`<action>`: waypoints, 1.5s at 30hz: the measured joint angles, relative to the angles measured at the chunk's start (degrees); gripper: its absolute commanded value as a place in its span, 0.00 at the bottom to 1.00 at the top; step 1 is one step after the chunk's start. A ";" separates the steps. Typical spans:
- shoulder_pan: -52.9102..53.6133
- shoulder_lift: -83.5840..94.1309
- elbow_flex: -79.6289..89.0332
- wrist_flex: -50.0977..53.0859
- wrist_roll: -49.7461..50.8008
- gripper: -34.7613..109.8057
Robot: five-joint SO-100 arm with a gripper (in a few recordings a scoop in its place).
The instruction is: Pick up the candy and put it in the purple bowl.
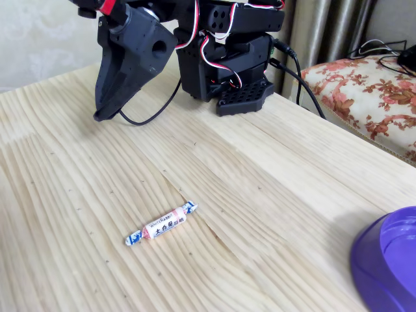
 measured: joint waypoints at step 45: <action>-0.44 0.00 0.00 0.00 0.00 0.24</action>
